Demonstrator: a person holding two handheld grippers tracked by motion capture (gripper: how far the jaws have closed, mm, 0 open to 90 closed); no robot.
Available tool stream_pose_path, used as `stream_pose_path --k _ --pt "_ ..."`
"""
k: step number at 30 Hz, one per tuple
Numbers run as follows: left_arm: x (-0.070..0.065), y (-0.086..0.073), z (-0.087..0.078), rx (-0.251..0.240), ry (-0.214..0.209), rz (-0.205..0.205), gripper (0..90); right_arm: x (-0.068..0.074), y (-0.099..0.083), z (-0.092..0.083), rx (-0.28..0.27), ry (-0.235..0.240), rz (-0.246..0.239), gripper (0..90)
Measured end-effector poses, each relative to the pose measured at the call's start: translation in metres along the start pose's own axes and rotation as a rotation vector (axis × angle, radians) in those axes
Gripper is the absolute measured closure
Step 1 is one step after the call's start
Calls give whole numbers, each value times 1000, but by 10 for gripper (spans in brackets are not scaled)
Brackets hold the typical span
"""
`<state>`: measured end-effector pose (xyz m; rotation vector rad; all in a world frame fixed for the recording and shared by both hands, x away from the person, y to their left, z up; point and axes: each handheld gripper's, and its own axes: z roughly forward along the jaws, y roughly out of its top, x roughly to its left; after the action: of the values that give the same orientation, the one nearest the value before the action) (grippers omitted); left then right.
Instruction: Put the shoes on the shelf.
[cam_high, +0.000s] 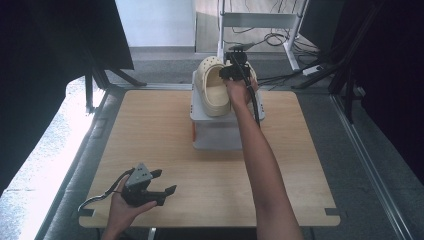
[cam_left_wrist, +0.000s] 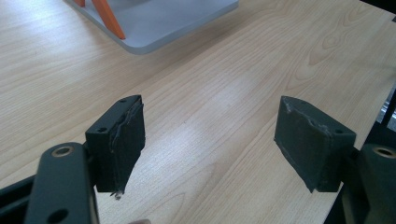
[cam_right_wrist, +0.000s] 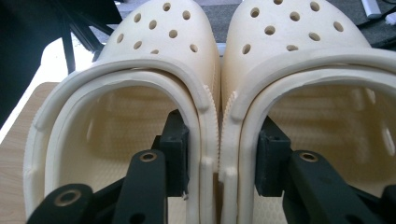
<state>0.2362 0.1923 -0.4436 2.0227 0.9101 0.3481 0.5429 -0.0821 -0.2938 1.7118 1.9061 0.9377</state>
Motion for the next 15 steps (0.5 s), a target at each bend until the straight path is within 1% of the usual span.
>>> stream_pose_path --k 2,5,7,8,11,13,15 --pt "0 0 -1 -2 0 1 249 0 0 0 3 3 -7 567" --pt "0 0 -1 -4 -1 -1 249 -5 1 -4 -4 38 -3 534" --pt "0 1 -1 -6 -2 -4 249 -8 2 -10 -3 62 -10 496" --pt "1 1 -2 -7 -3 -6 249 -10 2 -13 0 82 -17 482" --pt "1 2 -1 -6 1 -11 250 -13 3 -23 -3 109 -47 458" --pt "1 2 -1 -4 2 -15 250 -17 3 -31 3 140 -73 444" --pt "1 2 0 2 4 -14 249 -20 3 -36 3 157 -82 434"
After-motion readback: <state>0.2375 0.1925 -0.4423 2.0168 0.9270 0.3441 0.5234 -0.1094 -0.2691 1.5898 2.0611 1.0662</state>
